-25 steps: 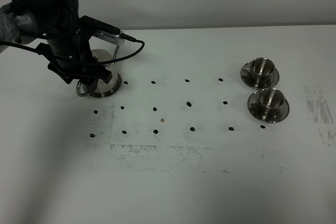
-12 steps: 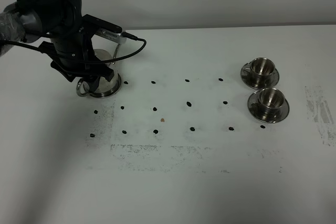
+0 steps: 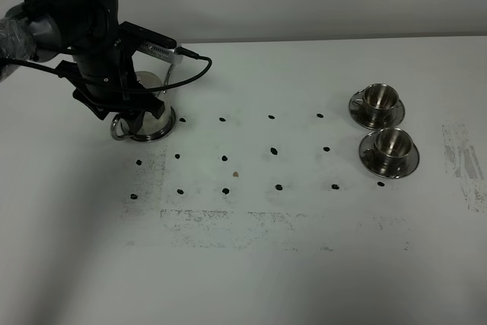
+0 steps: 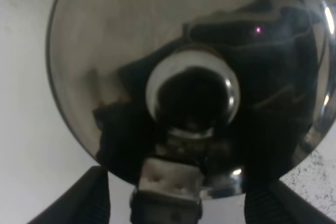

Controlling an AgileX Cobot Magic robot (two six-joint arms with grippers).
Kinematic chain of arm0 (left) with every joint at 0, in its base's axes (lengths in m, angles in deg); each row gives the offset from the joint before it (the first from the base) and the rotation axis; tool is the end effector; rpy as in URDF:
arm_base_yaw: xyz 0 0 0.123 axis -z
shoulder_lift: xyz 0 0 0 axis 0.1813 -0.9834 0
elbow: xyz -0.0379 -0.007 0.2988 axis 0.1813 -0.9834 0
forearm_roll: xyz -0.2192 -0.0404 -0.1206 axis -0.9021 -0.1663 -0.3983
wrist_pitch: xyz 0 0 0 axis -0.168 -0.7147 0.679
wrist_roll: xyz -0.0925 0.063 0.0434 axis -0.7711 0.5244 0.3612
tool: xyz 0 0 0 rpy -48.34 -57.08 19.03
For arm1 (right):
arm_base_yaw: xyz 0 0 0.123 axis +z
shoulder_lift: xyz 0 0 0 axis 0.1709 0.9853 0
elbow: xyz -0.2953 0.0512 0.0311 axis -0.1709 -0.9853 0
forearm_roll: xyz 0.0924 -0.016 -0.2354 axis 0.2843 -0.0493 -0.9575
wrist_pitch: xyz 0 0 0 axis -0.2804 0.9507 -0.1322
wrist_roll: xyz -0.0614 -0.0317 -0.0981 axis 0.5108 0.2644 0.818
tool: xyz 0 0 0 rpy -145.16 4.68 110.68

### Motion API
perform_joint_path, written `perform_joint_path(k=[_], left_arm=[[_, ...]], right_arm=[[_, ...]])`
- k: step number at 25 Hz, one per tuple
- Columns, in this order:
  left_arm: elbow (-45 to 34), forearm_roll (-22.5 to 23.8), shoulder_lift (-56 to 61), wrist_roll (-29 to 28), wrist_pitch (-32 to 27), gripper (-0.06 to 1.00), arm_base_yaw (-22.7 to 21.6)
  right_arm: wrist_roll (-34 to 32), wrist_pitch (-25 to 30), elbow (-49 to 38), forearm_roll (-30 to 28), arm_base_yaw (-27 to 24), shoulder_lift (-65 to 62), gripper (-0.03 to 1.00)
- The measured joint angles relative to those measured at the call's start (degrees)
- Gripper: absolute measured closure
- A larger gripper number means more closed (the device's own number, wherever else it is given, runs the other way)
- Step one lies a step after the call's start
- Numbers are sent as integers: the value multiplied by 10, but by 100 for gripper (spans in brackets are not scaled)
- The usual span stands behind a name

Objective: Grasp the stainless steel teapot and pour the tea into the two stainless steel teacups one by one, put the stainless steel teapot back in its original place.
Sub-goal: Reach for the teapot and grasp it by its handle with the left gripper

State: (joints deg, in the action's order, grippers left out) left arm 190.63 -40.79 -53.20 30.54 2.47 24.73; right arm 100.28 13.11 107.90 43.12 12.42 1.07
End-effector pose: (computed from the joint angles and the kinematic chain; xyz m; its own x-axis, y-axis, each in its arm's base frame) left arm 0.4732 -0.1075 0.1538 -0.8744 0.4558 -0.1663 0.4357 0.8885 0.1443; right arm 0.0005 0.0292 0.2629 -0.4285 -0.1535 -0.8904 -0.3196 0.9475 -0.0096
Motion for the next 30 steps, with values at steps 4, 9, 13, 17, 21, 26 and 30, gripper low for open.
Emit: perform_joint_path(k=[4,9,13,17,21,26,30], left_arm=[[0,0,0,0,0,44,0],[0,0,0,-2,-1,54,0],[0,0,0,-10,-1,65,0],[0,0,0,-15,-6,76,0],[0,0,0,-15,-7,76,0],[0,0,2,-15,-12,76,0],[1,0,11,-15,-24,77,0]], right_arm=[[0,0,0,0,0,0,56],[0,0,0,0,0,0,56],[0,0,0,0,0,0,56],[0,0,0,0,0,0,56],[0,0,0,0,0,0,56],[0,0,0,0,0,0,56],[0,0,0,0,0,0,56]])
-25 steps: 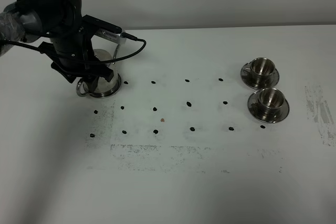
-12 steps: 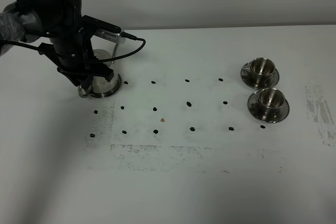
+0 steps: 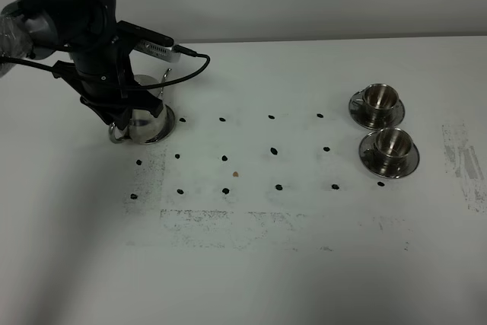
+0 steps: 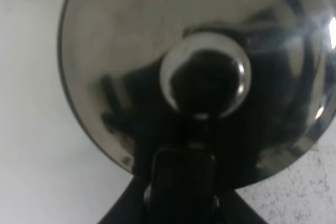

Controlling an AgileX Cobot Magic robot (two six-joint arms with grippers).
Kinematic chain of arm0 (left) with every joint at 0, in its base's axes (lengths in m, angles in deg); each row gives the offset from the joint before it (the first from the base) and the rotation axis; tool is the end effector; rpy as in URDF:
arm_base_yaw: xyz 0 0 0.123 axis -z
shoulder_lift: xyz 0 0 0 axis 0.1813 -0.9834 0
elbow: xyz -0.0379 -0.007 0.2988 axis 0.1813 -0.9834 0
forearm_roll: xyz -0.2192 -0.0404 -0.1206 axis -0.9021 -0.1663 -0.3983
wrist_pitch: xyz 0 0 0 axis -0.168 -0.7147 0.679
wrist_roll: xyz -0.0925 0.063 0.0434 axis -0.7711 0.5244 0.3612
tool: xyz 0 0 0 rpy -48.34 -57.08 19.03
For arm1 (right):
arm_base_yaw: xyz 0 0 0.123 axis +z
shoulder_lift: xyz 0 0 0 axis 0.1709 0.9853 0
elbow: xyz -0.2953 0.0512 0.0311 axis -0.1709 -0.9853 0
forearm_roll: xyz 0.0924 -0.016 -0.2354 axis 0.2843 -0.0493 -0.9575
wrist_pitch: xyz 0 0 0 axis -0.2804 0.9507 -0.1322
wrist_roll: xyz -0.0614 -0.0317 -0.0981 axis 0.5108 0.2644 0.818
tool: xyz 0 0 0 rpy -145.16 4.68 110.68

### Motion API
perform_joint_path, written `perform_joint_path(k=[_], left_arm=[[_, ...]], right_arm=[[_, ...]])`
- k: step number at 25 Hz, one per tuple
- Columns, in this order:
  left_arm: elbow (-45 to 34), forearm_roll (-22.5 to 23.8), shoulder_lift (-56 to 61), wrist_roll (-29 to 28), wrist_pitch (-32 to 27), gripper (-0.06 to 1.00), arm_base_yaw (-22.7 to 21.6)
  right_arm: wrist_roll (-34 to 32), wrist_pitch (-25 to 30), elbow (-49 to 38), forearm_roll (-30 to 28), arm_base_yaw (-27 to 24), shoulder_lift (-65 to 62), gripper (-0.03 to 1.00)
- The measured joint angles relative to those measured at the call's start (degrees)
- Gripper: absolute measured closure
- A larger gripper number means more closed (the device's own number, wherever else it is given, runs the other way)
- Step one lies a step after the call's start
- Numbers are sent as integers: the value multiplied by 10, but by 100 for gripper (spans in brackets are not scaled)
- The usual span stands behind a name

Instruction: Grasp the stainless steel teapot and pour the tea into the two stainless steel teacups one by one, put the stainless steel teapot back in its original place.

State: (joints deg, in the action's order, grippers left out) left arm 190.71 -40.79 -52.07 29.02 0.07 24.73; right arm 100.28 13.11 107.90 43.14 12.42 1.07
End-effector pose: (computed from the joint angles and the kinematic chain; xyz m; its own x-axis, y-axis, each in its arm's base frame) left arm 0.4680 -0.1059 0.1628 -0.8908 0.4289 -0.1500 0.4107 0.9013 0.1377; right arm 0.0005 0.0292 0.2629 -0.4285 -0.1534 -0.8904 -0.3198 0.9474 -0.0093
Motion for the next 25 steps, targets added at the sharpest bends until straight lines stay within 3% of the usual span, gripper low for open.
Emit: perform_joint_path(k=[9,20,25], left_arm=[[14,0,4,14,-31,77,0],[29,4,4,16,-11,77,5],[29,3,4,60,3,77,5]], right_arm=[[0,0,0,0,0,0,56],[0,0,0,0,0,0,56],[0,0,0,0,0,0,56]])
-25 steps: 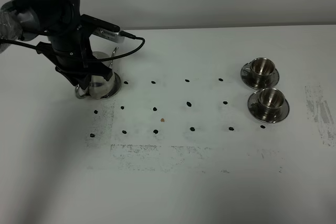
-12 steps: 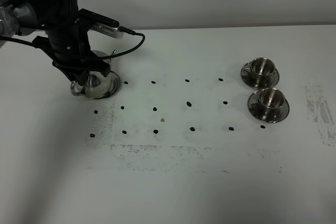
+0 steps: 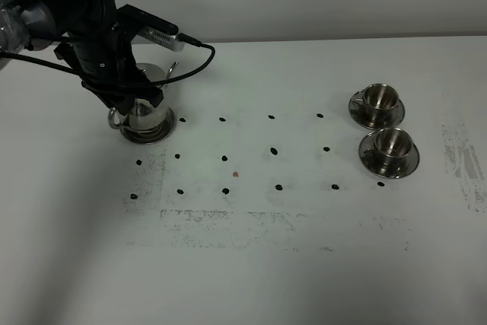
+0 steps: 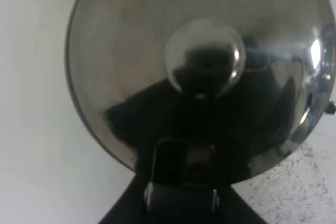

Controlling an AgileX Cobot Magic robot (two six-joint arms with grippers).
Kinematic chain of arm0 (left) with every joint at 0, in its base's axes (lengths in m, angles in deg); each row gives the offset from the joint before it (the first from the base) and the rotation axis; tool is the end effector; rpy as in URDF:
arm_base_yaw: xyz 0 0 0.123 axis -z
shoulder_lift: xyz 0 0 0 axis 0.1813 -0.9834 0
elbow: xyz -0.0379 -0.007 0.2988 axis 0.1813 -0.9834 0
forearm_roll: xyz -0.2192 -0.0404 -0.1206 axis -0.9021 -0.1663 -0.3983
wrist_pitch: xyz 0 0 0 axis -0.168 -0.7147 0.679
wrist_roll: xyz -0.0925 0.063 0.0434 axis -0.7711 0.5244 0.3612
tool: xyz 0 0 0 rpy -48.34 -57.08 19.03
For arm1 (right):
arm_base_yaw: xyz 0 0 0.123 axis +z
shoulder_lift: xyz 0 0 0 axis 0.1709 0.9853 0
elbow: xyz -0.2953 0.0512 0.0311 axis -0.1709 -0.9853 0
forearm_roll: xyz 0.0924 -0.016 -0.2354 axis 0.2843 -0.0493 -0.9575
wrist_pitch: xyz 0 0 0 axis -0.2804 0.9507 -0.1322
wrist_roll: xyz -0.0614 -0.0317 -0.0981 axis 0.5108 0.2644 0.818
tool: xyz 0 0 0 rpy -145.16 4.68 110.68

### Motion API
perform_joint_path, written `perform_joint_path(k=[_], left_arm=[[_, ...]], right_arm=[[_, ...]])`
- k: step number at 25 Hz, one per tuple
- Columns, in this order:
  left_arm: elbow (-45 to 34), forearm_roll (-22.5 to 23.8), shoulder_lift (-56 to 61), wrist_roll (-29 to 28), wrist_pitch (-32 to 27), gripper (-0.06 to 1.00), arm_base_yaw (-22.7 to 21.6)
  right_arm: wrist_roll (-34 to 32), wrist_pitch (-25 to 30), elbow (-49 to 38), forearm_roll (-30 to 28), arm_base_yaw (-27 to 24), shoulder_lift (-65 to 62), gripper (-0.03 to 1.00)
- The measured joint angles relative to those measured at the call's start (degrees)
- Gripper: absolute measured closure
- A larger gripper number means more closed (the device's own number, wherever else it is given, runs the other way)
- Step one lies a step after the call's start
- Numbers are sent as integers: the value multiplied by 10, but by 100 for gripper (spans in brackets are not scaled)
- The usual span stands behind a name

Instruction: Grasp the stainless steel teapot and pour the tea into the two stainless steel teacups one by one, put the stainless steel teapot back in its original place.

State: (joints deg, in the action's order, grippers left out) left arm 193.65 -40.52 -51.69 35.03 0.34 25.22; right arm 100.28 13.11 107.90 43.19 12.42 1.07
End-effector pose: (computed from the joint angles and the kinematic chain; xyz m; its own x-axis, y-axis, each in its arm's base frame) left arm 0.4757 -0.1117 0.1802 -0.8274 0.5277 -0.1923 0.5005 0.8481 0.1739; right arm 0.0005 0.0293 0.2629 -0.4284 -0.1529 -0.8905 -0.3203 0.9473 -0.0086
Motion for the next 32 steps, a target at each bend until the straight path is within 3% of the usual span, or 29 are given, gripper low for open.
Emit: perform_joint_path(k=[8,17,32], left_arm=[[31,-3,0,126,0,77,6],[57,-53,0,339,7,77,32],[74,-100,-1,541,95,77,66]], right_arm=[[0,0,0,0,0,0,56],[0,0,0,0,0,0,56],[0,0,0,0,0,0,56]])
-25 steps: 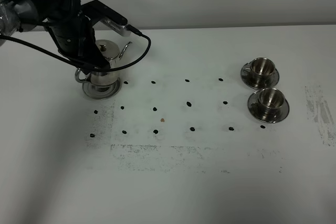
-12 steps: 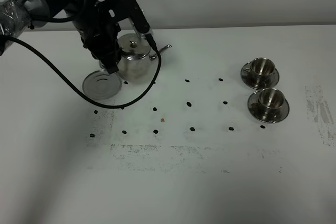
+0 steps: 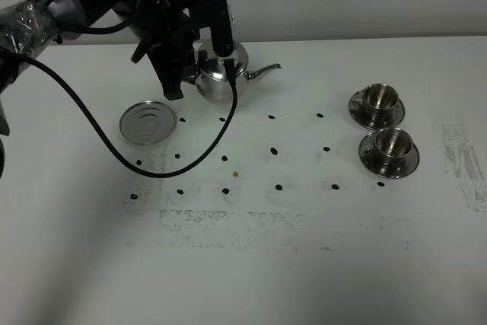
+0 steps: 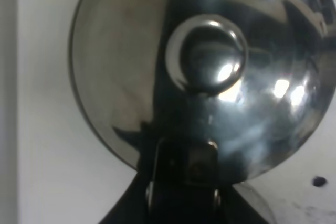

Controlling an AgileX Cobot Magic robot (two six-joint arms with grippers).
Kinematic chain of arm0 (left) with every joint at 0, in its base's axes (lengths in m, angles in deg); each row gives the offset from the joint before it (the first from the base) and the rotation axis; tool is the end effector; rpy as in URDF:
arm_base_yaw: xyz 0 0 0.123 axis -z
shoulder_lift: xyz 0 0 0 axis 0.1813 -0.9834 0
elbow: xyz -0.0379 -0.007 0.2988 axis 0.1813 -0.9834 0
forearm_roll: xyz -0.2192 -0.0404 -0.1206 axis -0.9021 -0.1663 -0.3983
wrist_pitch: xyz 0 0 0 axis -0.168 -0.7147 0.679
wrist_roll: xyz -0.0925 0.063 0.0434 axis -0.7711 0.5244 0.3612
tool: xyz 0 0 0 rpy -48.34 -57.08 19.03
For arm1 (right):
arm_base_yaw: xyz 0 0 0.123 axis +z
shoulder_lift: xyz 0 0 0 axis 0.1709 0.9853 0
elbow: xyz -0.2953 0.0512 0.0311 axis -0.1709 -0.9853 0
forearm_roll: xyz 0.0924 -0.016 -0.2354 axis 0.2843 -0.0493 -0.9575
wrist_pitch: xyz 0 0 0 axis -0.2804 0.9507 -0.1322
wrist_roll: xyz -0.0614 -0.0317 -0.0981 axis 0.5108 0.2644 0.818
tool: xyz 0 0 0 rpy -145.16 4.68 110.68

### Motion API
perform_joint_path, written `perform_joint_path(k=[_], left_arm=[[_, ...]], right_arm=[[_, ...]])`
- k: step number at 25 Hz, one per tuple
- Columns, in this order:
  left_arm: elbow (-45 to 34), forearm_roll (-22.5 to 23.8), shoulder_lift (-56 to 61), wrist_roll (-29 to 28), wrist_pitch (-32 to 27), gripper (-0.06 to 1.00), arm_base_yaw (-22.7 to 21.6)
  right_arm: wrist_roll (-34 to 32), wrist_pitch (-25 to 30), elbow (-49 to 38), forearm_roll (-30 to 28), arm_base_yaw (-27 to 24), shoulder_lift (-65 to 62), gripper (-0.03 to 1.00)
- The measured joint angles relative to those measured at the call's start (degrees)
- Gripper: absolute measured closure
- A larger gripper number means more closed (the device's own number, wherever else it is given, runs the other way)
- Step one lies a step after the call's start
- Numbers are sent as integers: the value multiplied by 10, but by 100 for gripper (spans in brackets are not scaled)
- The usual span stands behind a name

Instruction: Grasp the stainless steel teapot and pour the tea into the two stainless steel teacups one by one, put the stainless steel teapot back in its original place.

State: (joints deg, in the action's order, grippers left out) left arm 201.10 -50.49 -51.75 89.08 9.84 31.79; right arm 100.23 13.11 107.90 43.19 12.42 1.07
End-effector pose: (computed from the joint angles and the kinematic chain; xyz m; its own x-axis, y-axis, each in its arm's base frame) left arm 0.4870 -0.1952 0.2248 0.0294 0.9724 -0.2316 0.8891 0.0804 0.4505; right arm 0.0005 0.0293 0.2629 -0.4287 -0.1521 -0.8906 -0.3199 0.9474 -0.0078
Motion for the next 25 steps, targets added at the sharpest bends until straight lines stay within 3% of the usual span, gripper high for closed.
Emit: perform_joint_path(k=[6,18,25], left_arm=[[67,0,-34,13,1,77,14],[258,0,-161,-18,-36,77,56],[279,21,-190,-31,-18,78,70]], right_arm=[[0,0,0,0,0,0,56],[1,0,0,0,0,0,56],[1,0,0,0,0,0,56]])
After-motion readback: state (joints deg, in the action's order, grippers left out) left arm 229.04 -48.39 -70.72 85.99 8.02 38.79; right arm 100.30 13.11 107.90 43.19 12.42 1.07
